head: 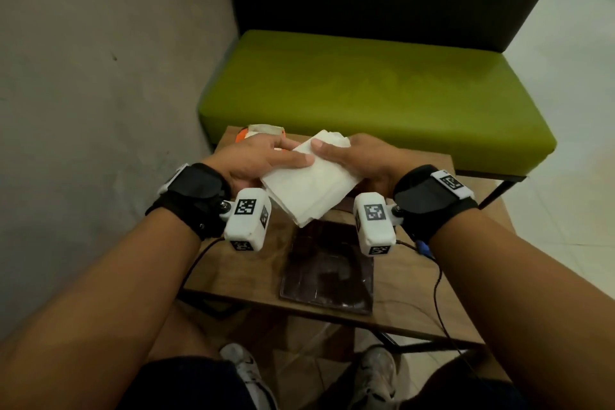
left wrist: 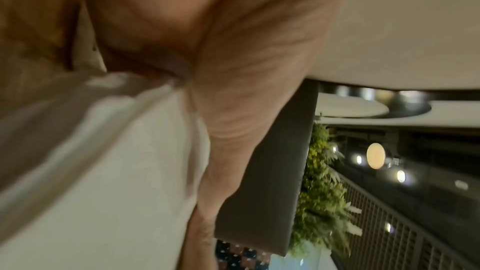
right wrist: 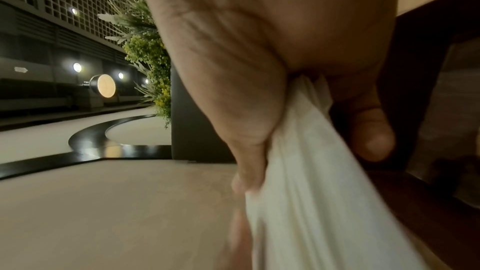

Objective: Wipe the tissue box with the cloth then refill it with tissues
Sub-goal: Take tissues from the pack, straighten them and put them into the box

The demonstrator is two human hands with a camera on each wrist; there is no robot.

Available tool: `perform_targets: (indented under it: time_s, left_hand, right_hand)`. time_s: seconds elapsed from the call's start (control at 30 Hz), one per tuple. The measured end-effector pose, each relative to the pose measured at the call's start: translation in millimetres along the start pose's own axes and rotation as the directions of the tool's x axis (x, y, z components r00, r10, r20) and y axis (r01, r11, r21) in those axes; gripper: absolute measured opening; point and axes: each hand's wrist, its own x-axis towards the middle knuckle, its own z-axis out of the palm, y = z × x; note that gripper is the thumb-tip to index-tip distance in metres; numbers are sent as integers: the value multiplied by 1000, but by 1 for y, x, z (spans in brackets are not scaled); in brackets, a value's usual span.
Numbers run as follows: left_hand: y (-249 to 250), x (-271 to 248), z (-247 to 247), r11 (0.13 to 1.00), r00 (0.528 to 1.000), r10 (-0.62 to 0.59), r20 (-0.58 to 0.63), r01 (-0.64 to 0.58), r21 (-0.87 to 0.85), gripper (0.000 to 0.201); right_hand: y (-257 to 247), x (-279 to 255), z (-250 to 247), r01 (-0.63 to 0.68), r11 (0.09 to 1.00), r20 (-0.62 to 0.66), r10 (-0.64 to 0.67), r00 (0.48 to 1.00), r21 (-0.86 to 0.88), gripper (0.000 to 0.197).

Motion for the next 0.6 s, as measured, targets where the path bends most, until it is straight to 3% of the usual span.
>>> perform_targets:
  time_s: [0.1,0.23,0.3,0.33,0.4,0.53,0.6]
  left_hand:
    - [-10,-3,8,973,996,-33,-78,14,-232,19]
    - [-29,-5,18,946,984,-116,-132,69,-318,44]
    - [-35,-5,26,938,974,-76,-215,-3,-346,24]
    - [-37,-4,30,936,965,-35,-259,-59,-348,16]
    - [-42,-2,38,948,951,18,-310,-115,-298,21]
    - [-55,6,44,992,925,29,-379,-74,-105,48]
    - [-59,8,47,996,923,23,-384,-55,-73,50]
  right_hand:
    - [15,-12,4,65,973,-136,-35,990,219,45]
    - [31,-28,14,97,891,-186,-15,982,443,34]
    - [38,-31,18,129,887,-210,-37,977,444,31]
    - [40,-32,20,136,892,-213,-46,976,430,33]
    - [43,-34,22,125,900,-217,-34,975,418,41]
    - [48,-36,22,82,906,-247,26,969,416,59]
    - [50,-37,21,64,911,-238,38,971,407,64]
